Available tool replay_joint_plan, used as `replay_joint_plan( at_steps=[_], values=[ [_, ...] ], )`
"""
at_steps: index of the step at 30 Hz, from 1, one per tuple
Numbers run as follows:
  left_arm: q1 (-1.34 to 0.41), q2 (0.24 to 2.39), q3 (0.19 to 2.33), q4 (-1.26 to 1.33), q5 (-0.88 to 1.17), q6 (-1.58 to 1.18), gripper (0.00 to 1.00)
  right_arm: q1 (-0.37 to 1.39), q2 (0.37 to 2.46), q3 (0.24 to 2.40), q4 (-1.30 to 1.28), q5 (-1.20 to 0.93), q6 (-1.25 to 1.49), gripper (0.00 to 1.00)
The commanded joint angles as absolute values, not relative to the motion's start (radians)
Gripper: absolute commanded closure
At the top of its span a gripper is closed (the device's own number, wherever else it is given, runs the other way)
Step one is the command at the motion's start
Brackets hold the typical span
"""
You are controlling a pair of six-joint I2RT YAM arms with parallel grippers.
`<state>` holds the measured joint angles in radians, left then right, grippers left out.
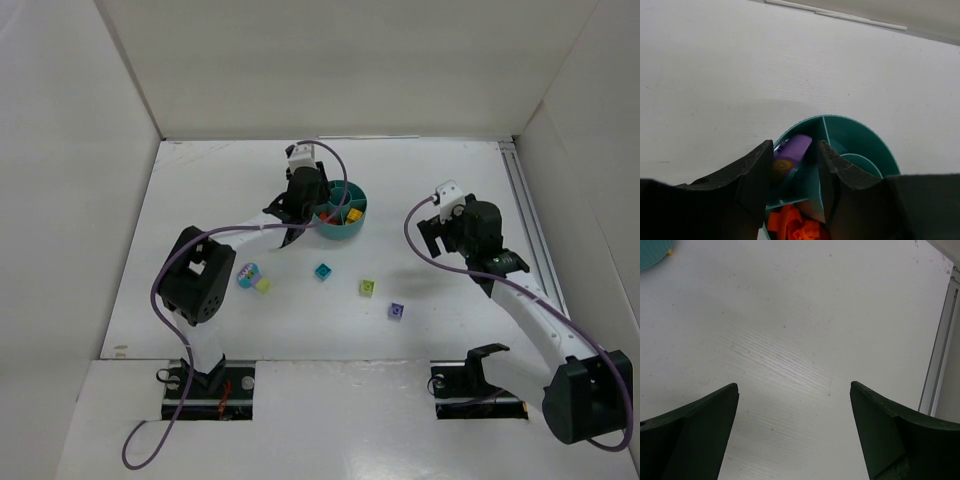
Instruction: Sort the legos into containers by color
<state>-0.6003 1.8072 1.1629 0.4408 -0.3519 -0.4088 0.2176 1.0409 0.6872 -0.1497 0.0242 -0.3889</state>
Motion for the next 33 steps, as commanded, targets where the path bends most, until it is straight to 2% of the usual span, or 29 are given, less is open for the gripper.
replay_joint_plan(
  at_steps=[1,8,12,13,17,18,19,20,23,27,33],
  values=[
    [-0.597,1.763,1.131,0.480,-0.357,-0.413,0.63,0.210,1.031,0.698,-0.101,0.006,-0.390,0.03],
    [-0.597,1.723,1.111,0.471,-0.357,-0.413,0.61,0.201,1.020,0.689,-0.101,-0.012,-0.390,0.03],
    [-0.597,1.657,1.101,0.471,-0.357,-0.423,0.48,0.201,1.009,0.689,-0.101,-0.070,-0.400,0.02],
    [-0.597,1.626,1.101,0.471,-0.357,-0.423,0.48,0.201,1.009,0.689,-0.101,-0.099,-0.400,0.02],
    [-0.597,1.533,1.091,0.428,-0.357,-0.414,0.31,0.218,1.041,0.699,-0.201,-0.169,-0.327,0.02],
    [-0.597,1.513,1.091,0.416,-0.348,-0.414,0.13,0.231,1.042,0.699,-0.215,-0.169,-0.309,0.03],
    [-0.597,1.496,1.091,0.361,-0.338,-0.414,0.02,0.250,1.042,0.683,-0.215,-0.160,-0.308,0.03],
    [-0.597,1.471,1.100,0.313,-0.328,-0.414,0.00,0.303,1.042,0.674,-0.256,-0.160,-0.299,0.03],
    [-0.597,1.424,1.126,0.134,-0.328,-0.486,0.00,0.440,1.032,0.673,-0.330,-0.078,-0.224,0.03],
    [-0.597,1.300,1.017,0.106,-0.337,-0.561,0.00,0.625,1.032,0.655,-0.417,0.003,-0.082,0.03],
    [-0.607,1.143,0.835,0.037,-0.319,-0.638,0.00,0.775,1.077,0.589,-0.440,0.133,0.230,0.03]
  ],
)
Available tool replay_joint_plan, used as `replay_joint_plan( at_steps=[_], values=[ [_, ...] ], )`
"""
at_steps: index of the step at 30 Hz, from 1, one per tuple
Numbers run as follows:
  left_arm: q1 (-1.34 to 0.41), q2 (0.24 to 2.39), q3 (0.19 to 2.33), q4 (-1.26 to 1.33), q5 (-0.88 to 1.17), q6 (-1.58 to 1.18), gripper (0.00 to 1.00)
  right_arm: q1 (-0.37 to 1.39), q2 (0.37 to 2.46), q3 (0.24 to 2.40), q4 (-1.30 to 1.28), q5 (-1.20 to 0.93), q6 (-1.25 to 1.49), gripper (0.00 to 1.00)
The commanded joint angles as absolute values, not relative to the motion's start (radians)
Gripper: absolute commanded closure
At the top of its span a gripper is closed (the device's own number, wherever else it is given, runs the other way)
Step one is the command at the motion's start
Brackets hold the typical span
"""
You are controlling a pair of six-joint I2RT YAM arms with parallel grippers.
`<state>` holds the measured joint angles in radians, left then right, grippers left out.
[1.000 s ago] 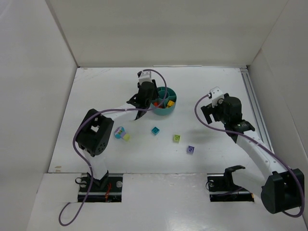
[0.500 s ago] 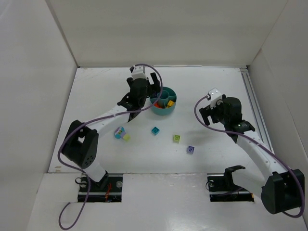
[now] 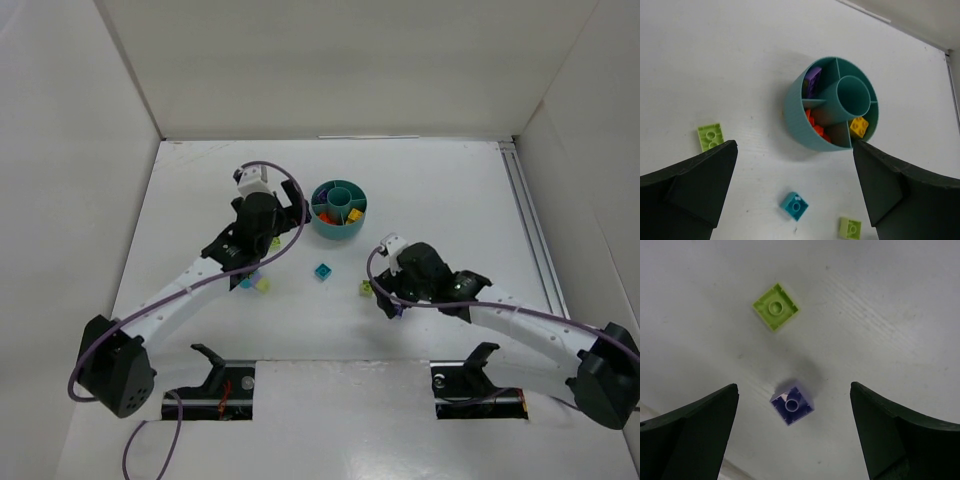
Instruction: Sort the legos into containers by color
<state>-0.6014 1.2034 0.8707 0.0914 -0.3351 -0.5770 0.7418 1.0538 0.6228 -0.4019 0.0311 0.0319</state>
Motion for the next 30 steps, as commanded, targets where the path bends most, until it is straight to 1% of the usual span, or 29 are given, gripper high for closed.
replay_joint_plan(
  at_steps=[1,2,5,9,13,15,16,17,19,20,21,23,24,26,27,30],
  values=[
    [-0.618,1.115,0.821,0.037,-0.319,-0.650,0.00,0.799,1.087,0.566,-0.417,0.143,0.259,0.03],
    [-0.618,1.103,0.796,0.028,-0.319,-0.650,0.00,0.799,1.113,0.566,-0.417,0.152,0.320,0.03],
    [-0.629,1.080,0.761,0.018,-0.310,-0.663,0.00,0.822,1.159,0.554,-0.394,0.161,0.388,0.04],
    [-0.629,1.062,0.750,0.008,-0.310,-0.684,0.00,0.844,1.201,0.554,-0.394,0.172,0.434,0.12],
    [-0.629,1.062,0.739,0.008,-0.321,-0.693,0.00,0.844,1.223,0.554,-0.405,0.181,0.443,0.33],
    [-0.629,1.062,0.730,0.008,-0.321,-0.693,0.00,0.844,1.223,0.554,-0.405,0.192,0.443,0.39],
    [-0.629,1.062,0.730,0.008,-0.321,-0.693,0.00,0.844,1.223,0.563,-0.405,0.192,0.443,0.39],
    [-0.629,1.062,0.730,0.008,-0.321,-0.693,0.00,0.844,1.233,0.563,-0.405,0.202,0.443,0.44],
    [-0.629,1.062,0.730,0.008,-0.321,-0.693,0.00,0.844,1.245,0.572,-0.414,0.212,0.443,0.44],
    [-0.629,1.062,0.730,0.008,-0.321,-0.693,0.00,0.844,1.246,0.572,-0.414,0.212,0.443,0.40],
    [-0.629,1.051,0.730,0.008,-0.321,-0.693,0.00,0.844,1.261,0.584,-0.414,0.224,0.443,0.37],
    [-0.629,1.051,0.730,0.008,-0.321,-0.693,0.00,0.844,1.276,0.594,-0.414,0.224,0.433,0.37],
    [-0.629,1.051,0.730,0.008,-0.311,-0.693,0.00,0.844,1.290,0.594,-0.414,0.224,0.433,0.44],
    [-0.629,1.042,0.730,0.008,-0.311,-0.693,0.00,0.844,1.299,0.603,-0.405,0.224,0.433,0.51],
    [-0.629,1.042,0.730,0.008,-0.321,-0.693,0.00,0.844,1.299,0.603,-0.405,0.224,0.423,0.59],
    [-0.629,1.032,0.730,-0.002,-0.331,-0.704,0.00,0.844,1.270,0.614,-0.394,0.233,0.382,0.70]
  ],
)
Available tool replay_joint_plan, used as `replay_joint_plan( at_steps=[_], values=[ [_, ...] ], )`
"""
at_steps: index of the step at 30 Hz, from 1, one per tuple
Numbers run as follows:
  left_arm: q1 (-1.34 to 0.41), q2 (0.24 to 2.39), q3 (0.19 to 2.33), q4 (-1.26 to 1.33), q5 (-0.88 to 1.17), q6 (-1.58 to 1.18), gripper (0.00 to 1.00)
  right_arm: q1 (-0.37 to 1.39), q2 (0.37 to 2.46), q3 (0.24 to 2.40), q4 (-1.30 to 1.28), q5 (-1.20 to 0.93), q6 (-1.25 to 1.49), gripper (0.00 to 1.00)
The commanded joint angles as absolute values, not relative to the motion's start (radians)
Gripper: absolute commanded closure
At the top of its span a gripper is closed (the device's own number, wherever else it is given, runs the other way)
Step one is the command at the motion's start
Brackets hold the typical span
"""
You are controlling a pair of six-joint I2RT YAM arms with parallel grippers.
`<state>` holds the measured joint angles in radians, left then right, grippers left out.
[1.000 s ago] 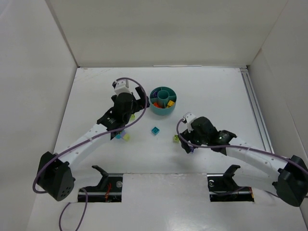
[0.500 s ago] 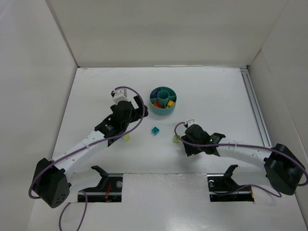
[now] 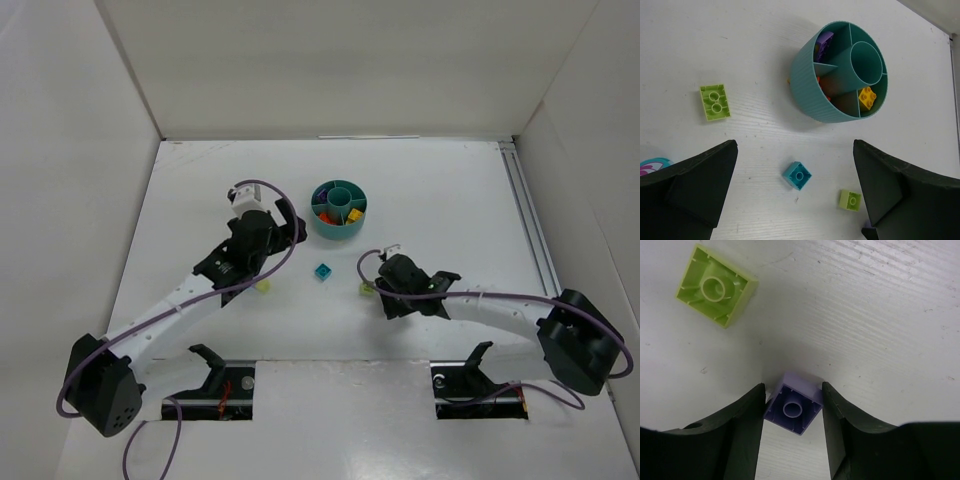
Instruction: Sort the legos into containers by color
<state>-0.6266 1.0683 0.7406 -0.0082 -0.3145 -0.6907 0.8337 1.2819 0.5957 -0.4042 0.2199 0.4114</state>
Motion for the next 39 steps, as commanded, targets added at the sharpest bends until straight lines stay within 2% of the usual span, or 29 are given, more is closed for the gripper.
replay_joint_plan(
  at_steps=[1,4,11,16,21,30,39],
  values=[
    [-0.629,1.032,0.730,-0.014,-0.331,-0.715,0.00,0.859,1.256,0.624,-0.384,0.247,0.359,0.75],
    [-0.629,1.032,0.730,-0.035,-0.354,-0.733,0.00,0.891,1.206,0.655,-0.316,0.256,0.220,0.79],
    [-0.595,1.032,0.730,-0.123,-0.397,-0.793,0.00,0.900,1.212,0.820,-0.164,0.222,-0.158,0.79],
    [-0.483,1.032,0.689,-0.133,-0.333,-0.805,0.00,0.900,1.363,1.060,-0.144,0.270,-0.385,0.79],
    [-0.348,1.064,0.669,-0.115,-0.216,-0.772,0.00,0.875,1.613,1.357,-0.123,0.238,-0.578,0.79],
    [-0.255,1.086,0.669,-0.164,-0.207,-0.750,0.00,0.766,1.929,1.739,-0.244,0.066,-0.709,0.76],
    [-0.186,1.167,0.660,-0.173,-0.144,-0.750,0.00,0.713,2.036,1.812,-0.287,0.023,-0.752,0.76]
  ],
)
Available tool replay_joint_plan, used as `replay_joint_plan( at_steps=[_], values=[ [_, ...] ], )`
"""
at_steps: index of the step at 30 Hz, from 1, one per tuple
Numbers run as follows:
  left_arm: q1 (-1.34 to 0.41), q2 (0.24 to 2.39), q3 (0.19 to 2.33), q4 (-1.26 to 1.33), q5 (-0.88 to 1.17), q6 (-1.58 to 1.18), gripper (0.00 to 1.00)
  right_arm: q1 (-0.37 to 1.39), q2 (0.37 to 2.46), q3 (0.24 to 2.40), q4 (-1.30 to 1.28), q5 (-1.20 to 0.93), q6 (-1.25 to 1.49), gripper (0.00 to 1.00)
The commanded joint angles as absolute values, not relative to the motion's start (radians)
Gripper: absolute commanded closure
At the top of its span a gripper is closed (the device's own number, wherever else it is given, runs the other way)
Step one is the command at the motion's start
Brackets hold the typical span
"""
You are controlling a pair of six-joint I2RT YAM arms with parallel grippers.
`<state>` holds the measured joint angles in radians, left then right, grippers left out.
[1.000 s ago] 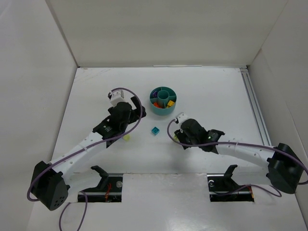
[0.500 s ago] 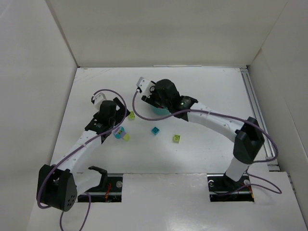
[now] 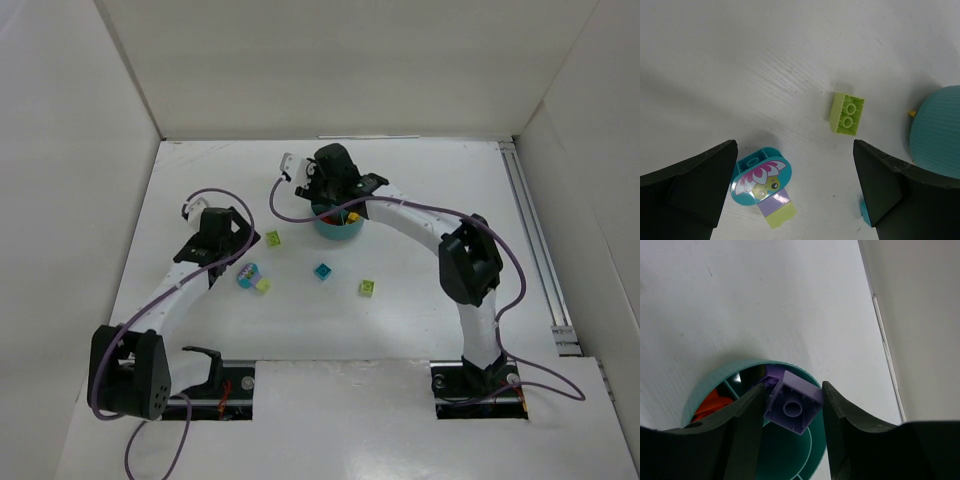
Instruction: Sort the legos into containers by color
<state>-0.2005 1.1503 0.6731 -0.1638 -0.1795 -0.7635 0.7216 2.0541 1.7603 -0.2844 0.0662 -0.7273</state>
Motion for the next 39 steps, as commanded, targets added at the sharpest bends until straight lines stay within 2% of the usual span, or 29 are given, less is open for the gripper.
replay_joint_plan(
  at_steps=[1,10,20,24,32,39],
  values=[
    [-0.186,1.192,0.660,-0.173,-0.144,-0.750,0.00,0.704,2.036,1.812,-0.287,0.011,-0.752,0.75],
    [-0.166,1.250,0.678,-0.206,-0.101,-0.768,0.00,0.695,2.036,1.772,-0.296,-0.029,-0.761,0.64],
    [-0.166,1.203,0.660,-0.275,-0.137,-0.819,0.00,0.695,1.996,1.706,-0.296,-0.038,-0.761,0.58],
    [-0.166,1.193,0.660,-0.293,-0.147,-0.841,0.00,0.686,1.985,1.697,-0.296,-0.049,-0.761,0.44],
    [-0.166,1.184,0.660,-0.322,-0.158,-0.850,0.00,0.686,1.974,1.706,-0.278,-0.049,-0.761,0.33],
    [-0.166,1.175,0.660,-0.342,-0.158,-0.859,0.00,0.686,1.944,1.715,-0.258,-0.060,-0.761,0.32]
  ],
)
